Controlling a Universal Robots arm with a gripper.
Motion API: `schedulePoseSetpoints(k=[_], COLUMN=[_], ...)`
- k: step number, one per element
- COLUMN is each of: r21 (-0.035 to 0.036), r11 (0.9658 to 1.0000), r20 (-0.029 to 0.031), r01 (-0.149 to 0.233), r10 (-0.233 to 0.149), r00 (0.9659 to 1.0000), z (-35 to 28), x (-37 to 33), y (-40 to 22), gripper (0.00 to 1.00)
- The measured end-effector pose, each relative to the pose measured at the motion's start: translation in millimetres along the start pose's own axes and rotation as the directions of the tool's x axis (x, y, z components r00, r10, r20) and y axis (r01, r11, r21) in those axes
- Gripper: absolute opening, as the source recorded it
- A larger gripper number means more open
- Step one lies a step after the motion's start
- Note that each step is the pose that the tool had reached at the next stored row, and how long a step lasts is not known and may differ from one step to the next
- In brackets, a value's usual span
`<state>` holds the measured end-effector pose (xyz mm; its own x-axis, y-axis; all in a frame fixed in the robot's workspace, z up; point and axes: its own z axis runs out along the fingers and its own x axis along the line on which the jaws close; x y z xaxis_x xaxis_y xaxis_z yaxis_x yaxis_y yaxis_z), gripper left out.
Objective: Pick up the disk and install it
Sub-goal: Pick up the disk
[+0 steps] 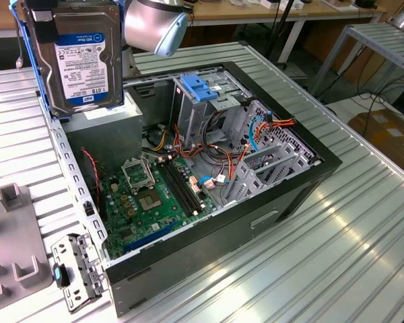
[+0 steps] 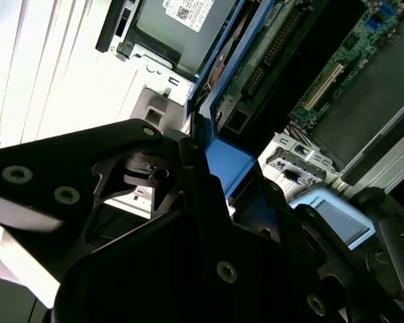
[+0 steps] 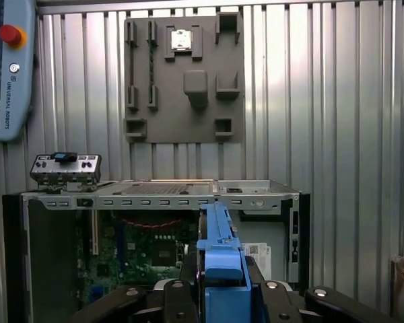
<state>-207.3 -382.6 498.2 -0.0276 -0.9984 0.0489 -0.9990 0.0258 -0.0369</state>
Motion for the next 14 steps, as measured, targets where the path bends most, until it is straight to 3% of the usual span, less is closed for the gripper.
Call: schedulePoseSetpoints(k=[8, 14], r21=[-0.0001, -0.0002], r11=[1.0, 1.0], r20=[-0.0001, -0.0002], r01=[-0.002, -0.005], r10=[0.002, 0.005], r00=[1.0, 1.0], z=[0.6, 1.4], x=[4.2, 8.9], y=[-11.4, -26.4], gripper=[0.37, 0.37])
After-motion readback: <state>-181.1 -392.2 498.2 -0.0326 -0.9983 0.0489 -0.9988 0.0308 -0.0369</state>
